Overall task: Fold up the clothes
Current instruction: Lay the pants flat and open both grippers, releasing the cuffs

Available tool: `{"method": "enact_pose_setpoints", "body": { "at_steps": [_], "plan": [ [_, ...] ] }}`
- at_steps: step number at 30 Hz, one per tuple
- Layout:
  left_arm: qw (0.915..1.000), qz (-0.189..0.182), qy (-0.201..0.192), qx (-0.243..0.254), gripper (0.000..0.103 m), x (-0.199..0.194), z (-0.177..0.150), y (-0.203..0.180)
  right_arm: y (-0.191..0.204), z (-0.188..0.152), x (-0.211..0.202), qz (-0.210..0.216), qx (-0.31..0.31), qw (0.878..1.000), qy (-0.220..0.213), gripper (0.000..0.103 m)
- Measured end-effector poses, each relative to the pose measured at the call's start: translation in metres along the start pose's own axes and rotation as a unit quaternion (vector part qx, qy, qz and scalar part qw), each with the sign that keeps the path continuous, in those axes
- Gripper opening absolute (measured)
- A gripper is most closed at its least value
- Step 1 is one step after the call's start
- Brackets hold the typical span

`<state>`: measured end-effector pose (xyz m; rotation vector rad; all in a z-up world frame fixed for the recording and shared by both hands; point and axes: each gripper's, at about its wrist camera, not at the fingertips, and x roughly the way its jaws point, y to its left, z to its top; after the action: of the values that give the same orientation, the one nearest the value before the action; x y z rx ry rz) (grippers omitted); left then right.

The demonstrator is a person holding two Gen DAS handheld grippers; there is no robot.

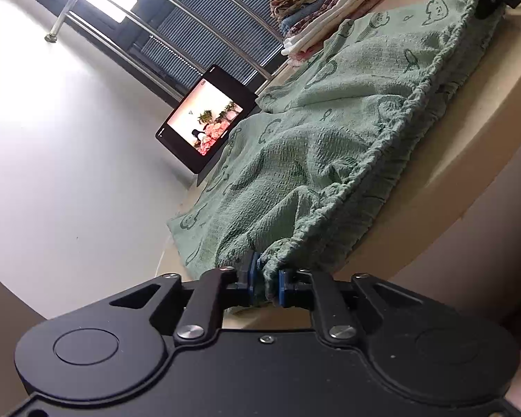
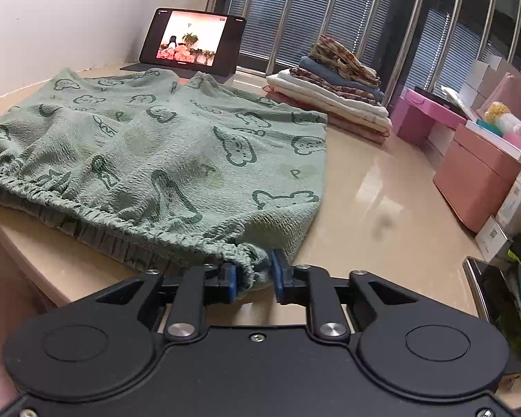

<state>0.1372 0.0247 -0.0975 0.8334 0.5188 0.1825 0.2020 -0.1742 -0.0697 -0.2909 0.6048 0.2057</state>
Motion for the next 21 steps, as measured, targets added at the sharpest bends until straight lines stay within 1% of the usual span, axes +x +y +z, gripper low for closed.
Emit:
{"method": "enact_pose_setpoints", "body": {
  "at_steps": [1, 2, 3, 4, 6, 8, 10, 12, 14, 15, 16, 18, 20, 21],
  "plan": [
    [1.0000, 0.007, 0.000, 0.000, 0.040, -0.001, 0.001, 0.002, -0.002, 0.000, -0.001, 0.003, 0.006, 1.000, 0.003, 0.032],
    [0.9999, 0.015, 0.000, -0.001, 0.048, -0.002, 0.001, 0.004, -0.005, 0.000, -0.003, 0.006, 0.013, 1.000, 0.007, 0.038],
    [0.9998, 0.017, 0.000, -0.006, 0.064, -0.004, 0.001, 0.007, -0.009, 0.000, -0.006, 0.013, 0.023, 1.000, 0.012, 0.055],
    [0.9997, 0.010, 0.000, -0.021, 0.078, -0.006, 0.001, 0.014, -0.013, 0.000, -0.009, 0.020, 0.032, 0.999, 0.016, 0.060],
    [0.9977, -0.026, 0.005, -0.063, 0.090, -0.009, -0.001, 0.032, -0.022, -0.002, -0.020, 0.041, 0.049, 0.998, 0.021, 0.064],
    [0.9927, -0.063, 0.010, -0.102, 0.091, -0.012, -0.005, 0.049, -0.031, -0.003, -0.031, 0.065, 0.064, 0.996, 0.022, 0.068],
    [0.9845, -0.107, 0.007, -0.139, 0.091, -0.014, -0.010, 0.064, -0.039, -0.005, -0.041, 0.088, 0.079, 0.993, 0.021, 0.072],
    [0.9730, -0.150, 0.001, -0.176, 0.091, -0.018, -0.016, 0.078, -0.046, -0.005, -0.051, 0.110, 0.095, 0.989, 0.015, 0.073],
    [0.9570, -0.184, -0.018, -0.224, 0.092, -0.021, -0.020, 0.094, -0.052, -0.003, -0.058, 0.132, 0.112, 0.985, 0.000, 0.073],
    [0.9492, -0.190, -0.027, -0.249, 0.097, -0.021, -0.021, 0.102, -0.055, 0.000, -0.059, 0.139, 0.121, 0.983, -0.012, 0.073],
    [0.9457, -0.184, -0.031, -0.266, 0.101, -0.020, -0.020, 0.107, -0.057, 0.003, -0.060, 0.142, 0.128, 0.981, -0.024, 0.073],
    [0.9438, -0.164, -0.030, -0.285, 0.101, -0.013, -0.016, 0.115, -0.057, 0.012, -0.057, 0.128, 0.129, 0.982, -0.047, 0.072],
    [0.9444, -0.148, -0.024, -0.293, 0.101, -0.002, -0.007, 0.116, -0.053, 0.024, -0.047, 0.131, 0.121, 0.983, -0.054, 0.069],
    [0.9450, -0.142, -0.015, -0.294, 0.098, 0.006, -0.001, 0.115, -0.050, 0.029, -0.040, 0.132, 0.115, 0.983, -0.054, 0.062]
  ]
}}
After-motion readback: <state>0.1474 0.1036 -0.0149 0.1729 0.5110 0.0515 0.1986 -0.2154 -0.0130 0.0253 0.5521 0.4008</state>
